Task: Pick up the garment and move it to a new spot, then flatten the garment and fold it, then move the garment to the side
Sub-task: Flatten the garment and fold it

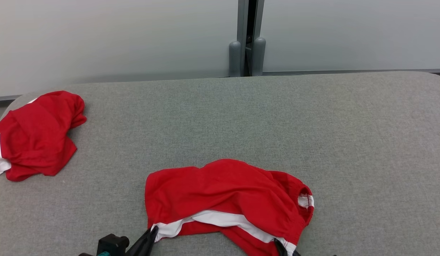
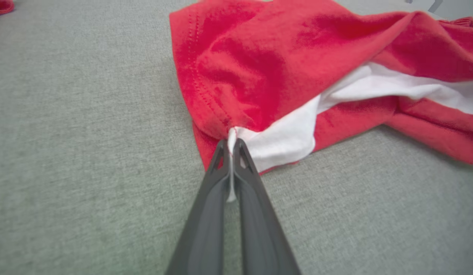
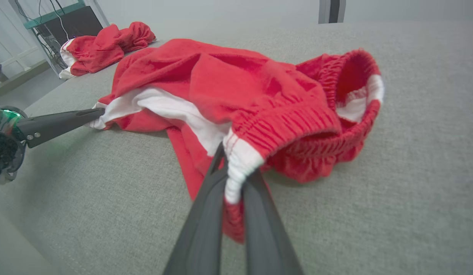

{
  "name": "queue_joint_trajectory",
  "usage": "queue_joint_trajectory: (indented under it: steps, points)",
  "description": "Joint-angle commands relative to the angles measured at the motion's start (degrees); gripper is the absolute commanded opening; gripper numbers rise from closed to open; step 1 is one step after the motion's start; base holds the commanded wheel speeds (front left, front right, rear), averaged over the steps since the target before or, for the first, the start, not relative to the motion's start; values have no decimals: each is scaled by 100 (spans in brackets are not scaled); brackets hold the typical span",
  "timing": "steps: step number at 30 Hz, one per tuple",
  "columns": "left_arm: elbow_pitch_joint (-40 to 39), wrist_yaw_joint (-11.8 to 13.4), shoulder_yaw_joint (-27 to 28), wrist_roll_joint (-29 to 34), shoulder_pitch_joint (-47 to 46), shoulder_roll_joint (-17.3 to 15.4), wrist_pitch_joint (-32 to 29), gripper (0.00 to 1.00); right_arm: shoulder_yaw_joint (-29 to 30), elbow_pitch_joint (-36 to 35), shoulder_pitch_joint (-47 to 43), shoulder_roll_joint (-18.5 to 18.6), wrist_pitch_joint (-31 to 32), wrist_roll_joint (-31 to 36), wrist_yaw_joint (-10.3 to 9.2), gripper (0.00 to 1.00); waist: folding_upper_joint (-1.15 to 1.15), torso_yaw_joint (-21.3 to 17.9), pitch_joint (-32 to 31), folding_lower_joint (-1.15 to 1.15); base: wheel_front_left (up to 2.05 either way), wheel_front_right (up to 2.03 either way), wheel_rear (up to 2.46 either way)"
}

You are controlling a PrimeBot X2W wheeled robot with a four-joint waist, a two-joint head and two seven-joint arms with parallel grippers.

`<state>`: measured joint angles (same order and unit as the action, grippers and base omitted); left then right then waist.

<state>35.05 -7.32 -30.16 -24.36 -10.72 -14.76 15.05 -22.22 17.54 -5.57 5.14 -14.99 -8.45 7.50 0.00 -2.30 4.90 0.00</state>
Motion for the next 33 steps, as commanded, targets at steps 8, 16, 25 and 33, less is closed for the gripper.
queue_joint_trajectory:
  steps: [8,16,25,33]
  points:
    - [-265,-23,100,-1,-94,-83,18,0,257,-477,-15,85,-29,-60,-2,0,0,20,-47,0,0,0,0]
    - [-1050,-21,393,106,-511,-215,18,0,461,-1044,619,394,-29,-26,-2,0,0,6,172,0,0,0,0]
    - [-1430,-22,375,-14,-2863,-523,-426,0,208,-749,3249,959,-21,-437,-2,0,0,-143,1019,0,0,0,0]
    - [-903,-22,259,-264,-5652,-690,-526,0,356,392,6359,952,69,-1127,-2,0,0,-369,1771,0,0,0,0]
